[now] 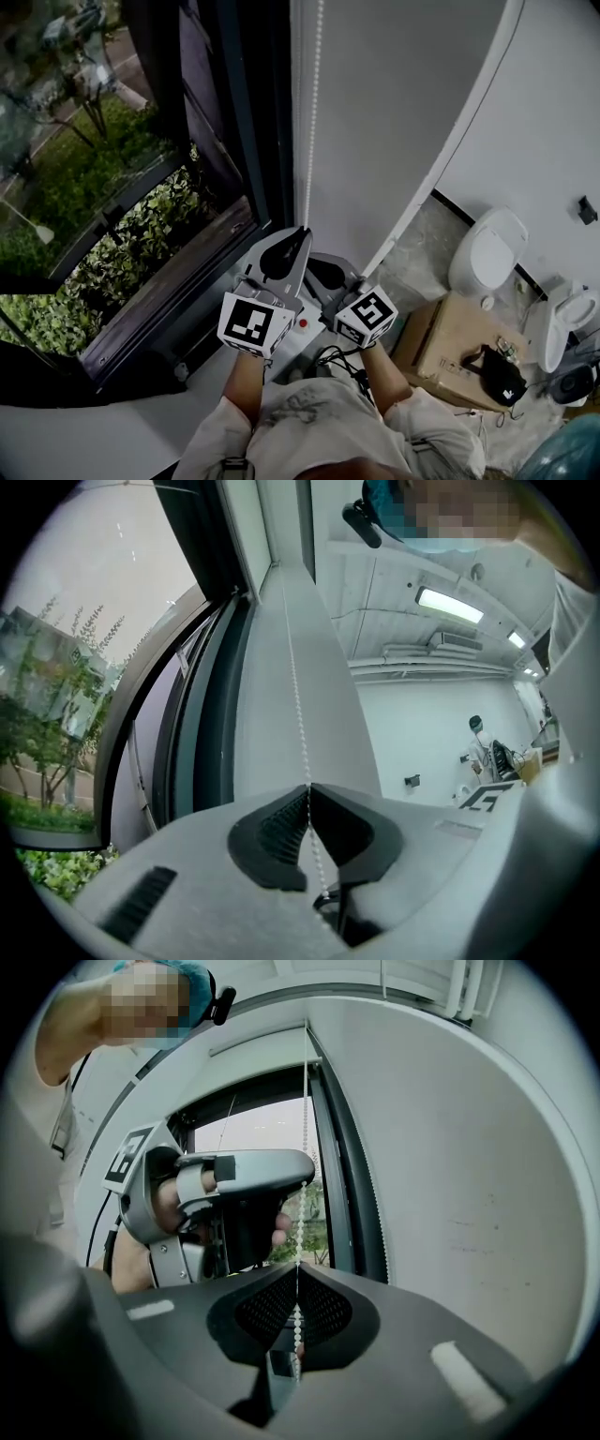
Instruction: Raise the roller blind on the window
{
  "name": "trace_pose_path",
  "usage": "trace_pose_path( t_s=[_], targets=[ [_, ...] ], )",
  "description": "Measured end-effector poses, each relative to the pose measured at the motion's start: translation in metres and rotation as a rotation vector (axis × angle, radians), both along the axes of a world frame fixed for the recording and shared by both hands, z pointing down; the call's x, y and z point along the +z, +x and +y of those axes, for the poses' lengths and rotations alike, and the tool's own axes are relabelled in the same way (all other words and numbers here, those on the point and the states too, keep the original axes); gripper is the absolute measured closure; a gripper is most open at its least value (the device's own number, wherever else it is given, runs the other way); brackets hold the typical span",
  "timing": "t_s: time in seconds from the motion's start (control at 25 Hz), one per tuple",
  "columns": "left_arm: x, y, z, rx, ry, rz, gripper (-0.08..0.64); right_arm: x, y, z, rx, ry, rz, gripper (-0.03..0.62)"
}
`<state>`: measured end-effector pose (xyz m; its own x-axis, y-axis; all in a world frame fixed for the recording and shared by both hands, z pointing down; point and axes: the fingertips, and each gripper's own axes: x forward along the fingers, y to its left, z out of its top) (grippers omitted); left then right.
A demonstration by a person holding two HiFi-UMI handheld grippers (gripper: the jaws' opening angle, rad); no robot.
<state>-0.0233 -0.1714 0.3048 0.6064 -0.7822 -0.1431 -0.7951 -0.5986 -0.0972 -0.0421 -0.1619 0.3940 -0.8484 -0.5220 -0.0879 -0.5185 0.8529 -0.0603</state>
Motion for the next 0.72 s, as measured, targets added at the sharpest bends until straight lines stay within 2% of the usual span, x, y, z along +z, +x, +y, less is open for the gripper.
trace_pose_path(
  t_s=[0.2,0.72],
  targets=[
    [0.007,-0.003,-0.001,-0.001,-0.024,0.012,0.545,0.007,-0.001,-0.001,0.001,0.001,0.023,0.581],
    [0.056,-0.008,-0.003,-0.008,-0.142,0.018,0.545,0.054,-0.001,-0.001,0.015,-0.078,0.093,0.581]
  ],
)
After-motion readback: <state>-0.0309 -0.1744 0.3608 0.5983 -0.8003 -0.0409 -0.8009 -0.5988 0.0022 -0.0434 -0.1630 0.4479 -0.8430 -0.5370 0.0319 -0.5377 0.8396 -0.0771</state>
